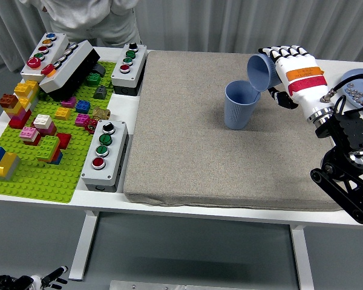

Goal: Pick cup pour cup place

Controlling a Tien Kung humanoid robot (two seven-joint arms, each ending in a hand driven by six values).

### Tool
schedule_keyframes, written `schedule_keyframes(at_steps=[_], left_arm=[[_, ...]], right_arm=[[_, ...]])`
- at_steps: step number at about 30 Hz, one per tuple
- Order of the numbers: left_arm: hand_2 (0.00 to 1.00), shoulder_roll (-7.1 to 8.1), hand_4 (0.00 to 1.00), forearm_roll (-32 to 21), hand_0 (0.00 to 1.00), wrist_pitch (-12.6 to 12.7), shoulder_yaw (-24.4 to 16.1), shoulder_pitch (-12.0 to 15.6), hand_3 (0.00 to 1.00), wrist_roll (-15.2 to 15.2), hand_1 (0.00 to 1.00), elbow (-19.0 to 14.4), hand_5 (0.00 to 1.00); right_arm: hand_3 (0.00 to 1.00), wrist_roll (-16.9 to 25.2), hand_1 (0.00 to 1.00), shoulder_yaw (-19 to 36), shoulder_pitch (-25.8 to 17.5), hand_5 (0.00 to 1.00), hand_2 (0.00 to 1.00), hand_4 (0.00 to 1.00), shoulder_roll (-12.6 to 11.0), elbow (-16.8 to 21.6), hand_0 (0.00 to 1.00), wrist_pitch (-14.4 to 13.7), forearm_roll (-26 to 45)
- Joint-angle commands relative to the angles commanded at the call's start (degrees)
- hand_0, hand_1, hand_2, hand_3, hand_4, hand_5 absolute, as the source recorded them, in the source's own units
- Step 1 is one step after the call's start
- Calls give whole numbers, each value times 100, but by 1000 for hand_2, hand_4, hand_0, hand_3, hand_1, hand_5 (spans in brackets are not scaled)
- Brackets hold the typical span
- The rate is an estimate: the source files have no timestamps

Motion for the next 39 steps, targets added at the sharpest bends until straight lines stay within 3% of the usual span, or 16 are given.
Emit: schedule_keyframes(at_steps=[15,20,27,34,39], left_arm=[[884,-18,597,-25,853,9,-14,6,775,-2,867,0,998],[884,-16,595,-27,853,5,6,56,776,0,867,0,998],[884,-20,596,-19,853,0,14,64,776,1,867,0,998],[884,-32,595,-32,853,-1,28,56,776,-7,867,0,998],[884,-37,596,-18,853,-4,24,56,775,-8,867,0,998]], right_arm=[[588,96,667,347,-15,2,531,670,73,-8,806,9,644],[589,344,669,827,-82,2,533,671,142,-91,807,106,1780],[590,793,676,1606,-304,2,540,671,315,-215,808,482,3432],[592,848,676,2416,-534,2,540,671,430,-313,805,1419,5146],[593,783,676,2591,-630,2,542,670,472,-413,806,1587,6312]])
